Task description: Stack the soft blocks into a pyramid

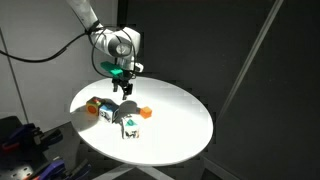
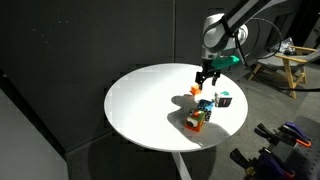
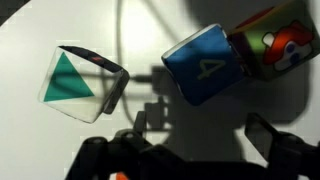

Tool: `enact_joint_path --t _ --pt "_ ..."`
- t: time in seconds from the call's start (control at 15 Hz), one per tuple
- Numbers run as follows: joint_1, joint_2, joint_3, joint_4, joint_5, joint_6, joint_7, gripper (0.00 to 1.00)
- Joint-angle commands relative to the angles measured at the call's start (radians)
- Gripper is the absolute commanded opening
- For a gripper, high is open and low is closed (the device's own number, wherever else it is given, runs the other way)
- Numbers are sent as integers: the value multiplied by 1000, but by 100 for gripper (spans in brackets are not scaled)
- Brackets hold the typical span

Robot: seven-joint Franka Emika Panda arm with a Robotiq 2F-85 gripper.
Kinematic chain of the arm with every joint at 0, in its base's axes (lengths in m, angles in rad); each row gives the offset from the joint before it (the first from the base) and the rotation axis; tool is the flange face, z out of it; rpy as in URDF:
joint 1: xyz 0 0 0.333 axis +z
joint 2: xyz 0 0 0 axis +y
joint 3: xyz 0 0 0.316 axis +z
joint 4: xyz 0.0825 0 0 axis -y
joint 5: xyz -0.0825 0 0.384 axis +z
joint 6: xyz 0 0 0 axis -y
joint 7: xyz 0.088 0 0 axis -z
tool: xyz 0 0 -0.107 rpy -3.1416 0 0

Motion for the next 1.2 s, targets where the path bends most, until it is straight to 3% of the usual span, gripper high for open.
enact_joint_path --t 0.0,0.53,1.13 --pt "-34 -19 -34 -17 41 58 70 100" --pt "-52 -15 -97 -72 64 198 217 100" --pt "-52 3 -93 -68 53 176 217 100"
